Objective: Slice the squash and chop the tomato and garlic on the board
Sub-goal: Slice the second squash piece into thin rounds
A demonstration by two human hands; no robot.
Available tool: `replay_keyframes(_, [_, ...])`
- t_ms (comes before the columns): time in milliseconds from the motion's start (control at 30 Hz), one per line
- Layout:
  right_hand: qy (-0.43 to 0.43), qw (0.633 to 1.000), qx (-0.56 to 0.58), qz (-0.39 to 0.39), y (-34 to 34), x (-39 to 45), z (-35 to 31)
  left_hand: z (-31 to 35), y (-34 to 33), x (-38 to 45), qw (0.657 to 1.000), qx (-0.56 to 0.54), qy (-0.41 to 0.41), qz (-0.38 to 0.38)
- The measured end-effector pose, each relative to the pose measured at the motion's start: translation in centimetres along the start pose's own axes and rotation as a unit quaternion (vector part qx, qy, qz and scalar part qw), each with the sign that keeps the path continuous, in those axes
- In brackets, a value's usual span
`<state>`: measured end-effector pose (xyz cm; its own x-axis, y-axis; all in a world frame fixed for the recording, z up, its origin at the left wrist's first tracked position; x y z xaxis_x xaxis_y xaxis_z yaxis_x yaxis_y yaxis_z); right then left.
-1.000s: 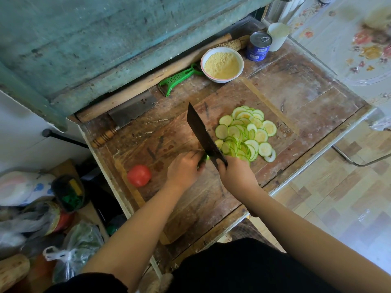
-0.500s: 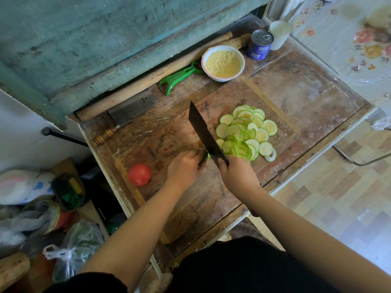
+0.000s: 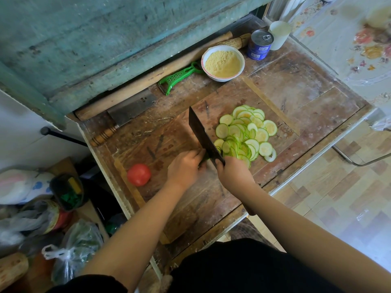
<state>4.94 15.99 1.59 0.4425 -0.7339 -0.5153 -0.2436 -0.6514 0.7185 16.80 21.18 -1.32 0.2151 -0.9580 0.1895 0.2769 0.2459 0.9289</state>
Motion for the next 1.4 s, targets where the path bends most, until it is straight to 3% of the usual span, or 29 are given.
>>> replay_keyframes(933, [0.02, 1.0, 0.021, 0.007, 0.7, -0.5, 0.0, 0.3, 0.9, -0.1, 0.999, 0.014, 0.004, 0.032])
replay_keyframes(1167, [-0.008, 1.0, 0.007, -0.012, -0.9, 0.6, -0.2, 0.1, 0.6, 0.1, 0.999, -0.035, 0.015, 0.011])
replay_keyframes(1400, [0.016, 0.999, 0.03, 0.019, 0.4, 0.2, -0.2, 0.1, 0.7, 0.2, 1.0, 0.013, 0.0, -0.013])
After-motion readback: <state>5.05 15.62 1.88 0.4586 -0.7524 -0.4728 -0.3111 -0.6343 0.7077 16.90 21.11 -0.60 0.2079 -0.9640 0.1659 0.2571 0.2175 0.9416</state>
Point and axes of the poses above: each hand's wrist, its own x-axis towards the middle knuckle, its own y-axis out of the back of the hand, z = x × y, the point moved 8 cm from there along x, towards the middle knuckle, and after that the axes turned 1 degree about -y, right-handed, at the moved point
